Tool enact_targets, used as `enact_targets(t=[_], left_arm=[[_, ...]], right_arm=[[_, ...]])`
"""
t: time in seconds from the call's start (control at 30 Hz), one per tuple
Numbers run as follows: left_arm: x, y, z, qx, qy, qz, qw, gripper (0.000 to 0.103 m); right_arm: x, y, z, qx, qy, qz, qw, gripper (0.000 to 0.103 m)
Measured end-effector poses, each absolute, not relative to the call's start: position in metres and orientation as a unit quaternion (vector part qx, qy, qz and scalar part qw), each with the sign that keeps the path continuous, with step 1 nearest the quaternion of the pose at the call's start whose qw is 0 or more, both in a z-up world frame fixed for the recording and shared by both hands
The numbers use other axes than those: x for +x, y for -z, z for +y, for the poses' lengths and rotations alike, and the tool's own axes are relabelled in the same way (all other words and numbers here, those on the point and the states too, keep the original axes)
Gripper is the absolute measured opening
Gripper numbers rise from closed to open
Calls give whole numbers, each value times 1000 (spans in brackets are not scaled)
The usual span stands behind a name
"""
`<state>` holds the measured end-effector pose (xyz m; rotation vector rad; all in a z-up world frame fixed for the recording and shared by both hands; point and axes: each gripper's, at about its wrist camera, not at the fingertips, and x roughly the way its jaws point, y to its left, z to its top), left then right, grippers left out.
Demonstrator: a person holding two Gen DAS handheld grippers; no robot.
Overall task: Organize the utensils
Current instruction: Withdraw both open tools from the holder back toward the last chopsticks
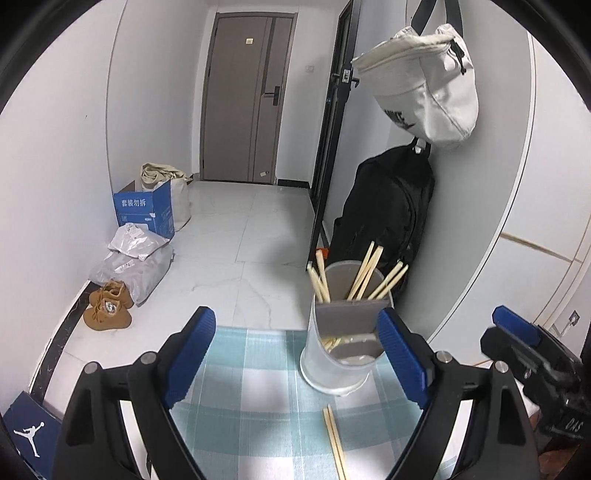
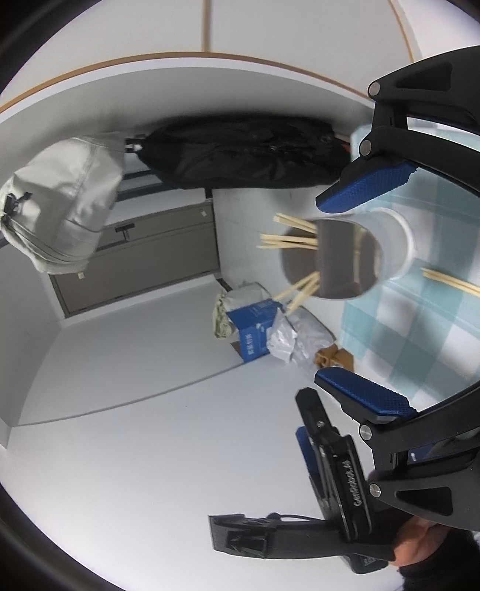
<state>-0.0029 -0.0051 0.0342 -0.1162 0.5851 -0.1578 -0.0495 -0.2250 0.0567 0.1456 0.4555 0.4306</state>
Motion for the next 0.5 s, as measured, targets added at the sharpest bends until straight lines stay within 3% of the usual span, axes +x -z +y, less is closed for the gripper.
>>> enact_targets(t=[0.4, 0.43, 0.5], left_arm=[[-12, 32, 6, -65, 56, 315, 945, 86], [-12, 37, 7, -66, 53, 320, 944, 86], [-11, 53, 10, -72, 50, 336, 938, 86]], right_arm=[[-54, 14, -212, 48, -211, 296, 930, 84], [-52, 19, -211, 46, -209, 304, 928, 82], [-45, 33, -209, 40, -205, 331, 920, 69]])
